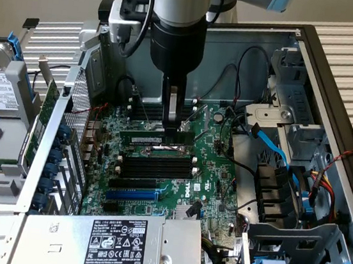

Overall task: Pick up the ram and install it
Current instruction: 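Insert the ram into the slot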

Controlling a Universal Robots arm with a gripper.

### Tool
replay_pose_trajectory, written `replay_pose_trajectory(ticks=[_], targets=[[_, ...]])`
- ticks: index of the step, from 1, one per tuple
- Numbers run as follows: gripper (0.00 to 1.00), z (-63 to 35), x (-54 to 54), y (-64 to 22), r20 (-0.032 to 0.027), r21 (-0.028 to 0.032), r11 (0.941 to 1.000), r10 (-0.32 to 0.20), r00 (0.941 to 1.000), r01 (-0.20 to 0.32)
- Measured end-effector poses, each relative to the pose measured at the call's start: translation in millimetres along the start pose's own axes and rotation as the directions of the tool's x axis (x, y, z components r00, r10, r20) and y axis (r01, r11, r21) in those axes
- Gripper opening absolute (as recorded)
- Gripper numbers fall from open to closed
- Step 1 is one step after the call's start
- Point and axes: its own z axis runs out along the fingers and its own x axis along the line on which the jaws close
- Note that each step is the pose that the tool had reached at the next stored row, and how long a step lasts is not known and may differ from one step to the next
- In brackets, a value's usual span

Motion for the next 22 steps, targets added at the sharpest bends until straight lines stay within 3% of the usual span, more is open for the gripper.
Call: replay_pose_trajectory(ticks=[2, 6, 22], targets=[[0.12, 1.9, -0.1, 0.0, -0.0030, -0.0001, 1.0000, 0.000, 1.0000, 0.000], [0.12, 3.7, -0.7, 0.0, -0.0160, 0.0000, 1.0000, -0.001, 0.9999, 0.001], [0.12, 20.3, 0.2, -1.4, -0.0221, -0.0011, 0.9999, -0.013, 0.9997, 0.013]])
